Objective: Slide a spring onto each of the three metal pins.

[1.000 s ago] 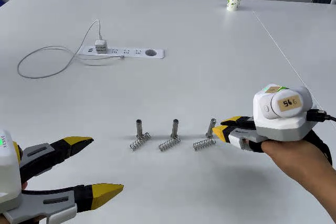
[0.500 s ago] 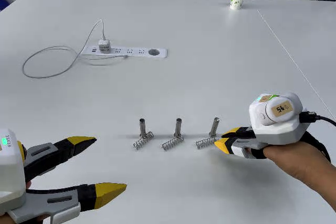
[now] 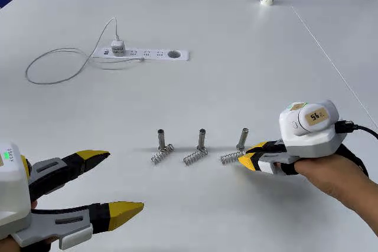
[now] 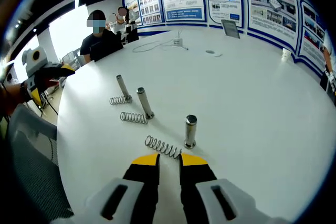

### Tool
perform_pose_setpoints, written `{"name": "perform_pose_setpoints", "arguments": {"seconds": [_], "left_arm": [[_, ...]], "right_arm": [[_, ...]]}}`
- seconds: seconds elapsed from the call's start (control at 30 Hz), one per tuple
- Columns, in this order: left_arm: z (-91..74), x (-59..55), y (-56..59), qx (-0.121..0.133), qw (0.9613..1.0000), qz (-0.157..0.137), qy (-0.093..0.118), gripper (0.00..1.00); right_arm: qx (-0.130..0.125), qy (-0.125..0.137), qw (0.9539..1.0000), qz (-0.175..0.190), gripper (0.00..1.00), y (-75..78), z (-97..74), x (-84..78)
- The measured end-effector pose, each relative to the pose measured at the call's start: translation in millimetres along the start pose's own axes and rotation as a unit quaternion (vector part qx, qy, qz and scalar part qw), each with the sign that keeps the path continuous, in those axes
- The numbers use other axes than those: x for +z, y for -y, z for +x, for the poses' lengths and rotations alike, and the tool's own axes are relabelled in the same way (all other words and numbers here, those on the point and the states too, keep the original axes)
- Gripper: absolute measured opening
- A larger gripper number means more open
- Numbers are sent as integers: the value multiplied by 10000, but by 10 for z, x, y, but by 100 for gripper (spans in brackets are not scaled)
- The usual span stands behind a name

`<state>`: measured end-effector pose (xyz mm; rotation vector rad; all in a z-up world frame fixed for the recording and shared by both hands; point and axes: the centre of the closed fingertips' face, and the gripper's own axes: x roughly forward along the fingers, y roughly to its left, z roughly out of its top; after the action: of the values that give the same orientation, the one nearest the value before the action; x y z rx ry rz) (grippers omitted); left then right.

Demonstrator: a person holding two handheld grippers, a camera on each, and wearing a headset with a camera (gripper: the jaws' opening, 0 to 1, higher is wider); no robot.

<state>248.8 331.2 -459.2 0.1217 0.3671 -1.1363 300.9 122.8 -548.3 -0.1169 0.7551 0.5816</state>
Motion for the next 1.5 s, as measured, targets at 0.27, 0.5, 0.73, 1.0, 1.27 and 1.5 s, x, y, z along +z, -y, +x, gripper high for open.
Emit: {"name": "perform_pose_setpoints", "arguments": {"seconds": [0.27,0.5,0.73,1.0,1.27,1.5], "left_arm": [[28,6,-2,-30,10000,-10,14,68],[47,-14,19,-67,10000,-1,-28,68],[26,-15,32,-54,10000,-16,-34,68],[-8,-47,14,-4,10000,-63,-63,68],[21,-52,18,-40,9999,-60,-83,68],[49,-72,55,-156,9997,44,-180,67]], "right_arm": [[197,-59,9995,-231,15,-194,-42,-33],[250,154,9984,-491,16,-82,-36,144],[535,-97,9924,-1102,21,-129,108,120],[612,-328,9900,-1232,22,-34,144,46],[698,-503,9881,-1272,19,-90,93,-57],[730,-560,9862,-1378,17,-97,100,-102]]}}
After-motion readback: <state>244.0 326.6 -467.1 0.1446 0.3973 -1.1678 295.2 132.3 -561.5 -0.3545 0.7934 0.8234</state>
